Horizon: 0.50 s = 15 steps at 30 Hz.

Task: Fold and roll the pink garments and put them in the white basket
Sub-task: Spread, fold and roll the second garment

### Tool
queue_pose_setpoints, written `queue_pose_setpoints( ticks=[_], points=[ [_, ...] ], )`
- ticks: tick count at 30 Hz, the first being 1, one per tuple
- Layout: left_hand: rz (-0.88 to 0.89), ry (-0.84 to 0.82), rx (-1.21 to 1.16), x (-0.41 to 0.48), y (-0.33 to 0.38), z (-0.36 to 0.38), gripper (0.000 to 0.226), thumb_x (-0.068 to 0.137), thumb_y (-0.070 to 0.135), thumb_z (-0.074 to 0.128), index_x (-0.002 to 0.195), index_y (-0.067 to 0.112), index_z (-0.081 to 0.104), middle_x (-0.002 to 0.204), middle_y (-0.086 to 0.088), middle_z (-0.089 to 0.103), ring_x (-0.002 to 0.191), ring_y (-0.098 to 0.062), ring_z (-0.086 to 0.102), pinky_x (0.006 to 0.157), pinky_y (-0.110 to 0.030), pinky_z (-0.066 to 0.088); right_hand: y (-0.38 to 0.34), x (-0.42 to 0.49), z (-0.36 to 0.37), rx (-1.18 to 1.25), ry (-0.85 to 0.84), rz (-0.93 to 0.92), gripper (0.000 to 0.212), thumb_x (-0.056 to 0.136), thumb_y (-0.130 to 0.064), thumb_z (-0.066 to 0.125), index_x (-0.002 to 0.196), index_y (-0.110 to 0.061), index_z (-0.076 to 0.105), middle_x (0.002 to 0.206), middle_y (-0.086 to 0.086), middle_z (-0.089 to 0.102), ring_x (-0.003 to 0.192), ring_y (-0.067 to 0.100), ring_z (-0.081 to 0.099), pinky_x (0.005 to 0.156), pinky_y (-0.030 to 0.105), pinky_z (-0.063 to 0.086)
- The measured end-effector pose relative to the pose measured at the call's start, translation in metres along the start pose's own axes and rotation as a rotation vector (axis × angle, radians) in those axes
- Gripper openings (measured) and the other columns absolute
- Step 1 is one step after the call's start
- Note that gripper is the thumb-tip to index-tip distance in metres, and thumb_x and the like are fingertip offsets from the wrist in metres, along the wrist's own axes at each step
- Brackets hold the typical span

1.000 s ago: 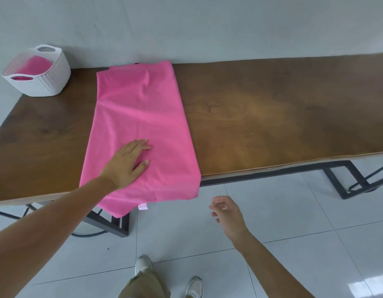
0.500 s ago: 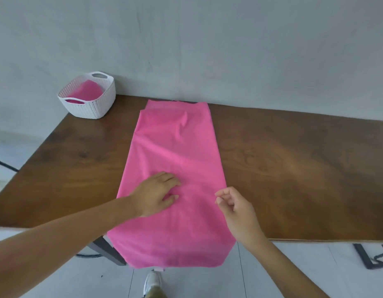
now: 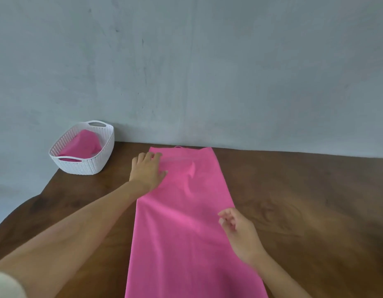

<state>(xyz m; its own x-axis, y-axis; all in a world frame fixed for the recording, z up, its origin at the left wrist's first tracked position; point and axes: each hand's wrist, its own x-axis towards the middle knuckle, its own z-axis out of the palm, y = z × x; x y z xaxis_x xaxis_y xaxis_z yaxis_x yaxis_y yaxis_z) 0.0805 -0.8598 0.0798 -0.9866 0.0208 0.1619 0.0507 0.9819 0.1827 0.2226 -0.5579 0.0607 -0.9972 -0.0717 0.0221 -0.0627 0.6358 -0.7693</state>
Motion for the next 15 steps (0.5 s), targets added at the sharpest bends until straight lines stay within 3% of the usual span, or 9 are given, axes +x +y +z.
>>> queue_pose_setpoints(
  ticks=[4, 8, 10, 12, 15],
  points=[
    [0.085, 0.103, -0.086, 0.002, -0.004, 0.018, 0.024, 0.091, 0.021, 0.063, 0.113, 0.018, 0.07, 0.102, -0.004, 0.07, 0.101, -0.032, 0.057, 0.085, -0.04, 0.041, -0.002, 0.013, 0.009, -0.023, 0.021, 0.02, 0.022, 0.099, -0.014, 0.059, 0.097, -0.036, 0.061, 0.096, -0.022, 0.067, 0.098, -0.005, 0.06, 0.08, 0.006, 0.042],
    [0.295, 0.234, -0.192, -0.022, 0.001, 0.039, 0.012, 0.081, 0.014, 0.074, 0.092, 0.019, 0.073, 0.081, 0.001, 0.069, 0.078, -0.029, 0.059, 0.069, -0.039, 0.049, -0.004, 0.025, 0.01, -0.052, 0.014, 0.023, 0.019, 0.099, -0.015, 0.06, 0.098, -0.033, 0.063, 0.098, -0.015, 0.069, 0.099, -0.003, 0.059, 0.081, 0.006, 0.041],
    [0.409, 0.2, -0.222, -0.037, 0.004, 0.049, 0.012, 0.087, 0.028, 0.063, 0.091, 0.021, 0.072, 0.081, 0.004, 0.067, 0.078, -0.026, 0.059, 0.071, -0.039, 0.051, -0.004, 0.033, 0.008, -0.064, 0.026, 0.013, 0.019, 0.099, -0.014, 0.06, 0.098, -0.033, 0.063, 0.097, -0.015, 0.069, 0.098, -0.002, 0.06, 0.082, 0.007, 0.042],
    [0.458, 0.067, -0.203, -0.051, 0.005, 0.058, 0.033, 0.091, 0.047, 0.048, 0.091, 0.026, 0.073, 0.084, 0.009, 0.067, 0.086, -0.019, 0.058, 0.086, -0.036, 0.048, -0.005, 0.043, 0.008, -0.087, 0.023, 0.012, 0.019, 0.099, -0.014, 0.06, 0.099, -0.032, 0.063, 0.097, -0.017, 0.069, 0.096, -0.003, 0.061, 0.081, 0.008, 0.042],
    [0.379, 0.02, -0.258, -0.061, 0.002, 0.061, 0.042, 0.093, 0.06, 0.043, 0.09, 0.03, 0.072, 0.087, 0.016, 0.065, 0.093, -0.012, 0.054, 0.095, -0.033, 0.041, -0.007, 0.06, 0.009, -0.125, -0.006, 0.007, 0.017, 0.099, -0.015, 0.059, 0.1, -0.031, 0.064, 0.097, -0.018, 0.069, 0.095, -0.005, 0.061, 0.08, 0.007, 0.042]
  ],
)
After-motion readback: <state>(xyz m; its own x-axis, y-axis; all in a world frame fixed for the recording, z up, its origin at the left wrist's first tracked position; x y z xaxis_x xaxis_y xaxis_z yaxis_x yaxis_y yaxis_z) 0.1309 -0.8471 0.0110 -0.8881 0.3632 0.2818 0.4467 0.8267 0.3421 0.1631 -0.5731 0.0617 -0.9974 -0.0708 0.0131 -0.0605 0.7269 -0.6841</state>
